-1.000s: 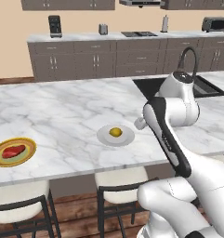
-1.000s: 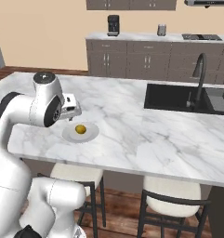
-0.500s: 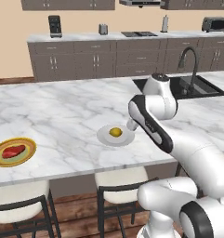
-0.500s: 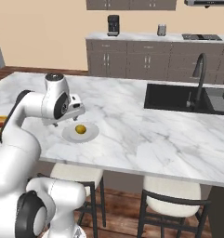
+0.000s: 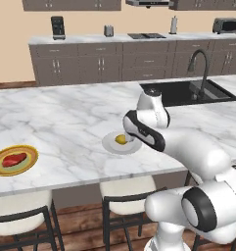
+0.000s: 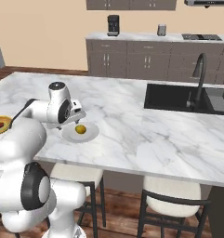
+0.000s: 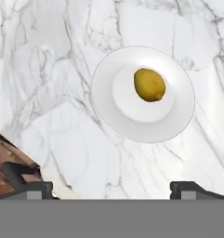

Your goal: Transport the steak and lemon to the fridge. Place the steak on the rack containing meat and place the lemon on the rack containing the vegetable, ensuring meats and vegetables are on different racks.

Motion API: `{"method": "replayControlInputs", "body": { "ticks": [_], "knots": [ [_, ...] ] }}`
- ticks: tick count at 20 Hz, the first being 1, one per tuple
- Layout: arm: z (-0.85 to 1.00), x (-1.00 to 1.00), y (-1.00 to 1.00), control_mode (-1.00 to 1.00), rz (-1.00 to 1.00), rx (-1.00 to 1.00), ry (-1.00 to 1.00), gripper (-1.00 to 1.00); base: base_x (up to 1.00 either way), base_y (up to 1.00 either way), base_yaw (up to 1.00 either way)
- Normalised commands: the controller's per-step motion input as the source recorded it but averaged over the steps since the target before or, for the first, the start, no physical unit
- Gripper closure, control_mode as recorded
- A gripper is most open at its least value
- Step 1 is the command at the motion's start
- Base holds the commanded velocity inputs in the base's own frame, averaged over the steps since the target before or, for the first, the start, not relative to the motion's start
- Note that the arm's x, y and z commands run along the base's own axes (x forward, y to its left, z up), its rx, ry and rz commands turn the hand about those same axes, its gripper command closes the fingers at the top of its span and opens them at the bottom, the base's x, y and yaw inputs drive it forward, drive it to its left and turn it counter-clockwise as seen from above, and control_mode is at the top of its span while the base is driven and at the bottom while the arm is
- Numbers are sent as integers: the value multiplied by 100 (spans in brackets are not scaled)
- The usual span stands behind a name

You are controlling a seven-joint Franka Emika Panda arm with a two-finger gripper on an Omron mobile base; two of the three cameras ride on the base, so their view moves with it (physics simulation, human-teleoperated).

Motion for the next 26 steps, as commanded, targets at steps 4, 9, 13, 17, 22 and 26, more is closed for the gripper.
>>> {"method": "replayControlInputs", "body": {
  "ticks": [4,9,13,17,22,26],
  "knots": [
    [-33,61,17,-100,0,-2,0,-100,0,0,0],
    [-29,50,0,-100,0,0,2,-100,0,0,0],
    [-36,53,0,-100,0,0,5,-100,0,0,0],
    [-39,57,0,-100,0,0,3,-100,0,0,0],
    [-24,59,0,-100,0,0,0,-100,0,0,0],
    [-24,57,6,-100,0,0,1,-100,0,0,0]
  ]
}}
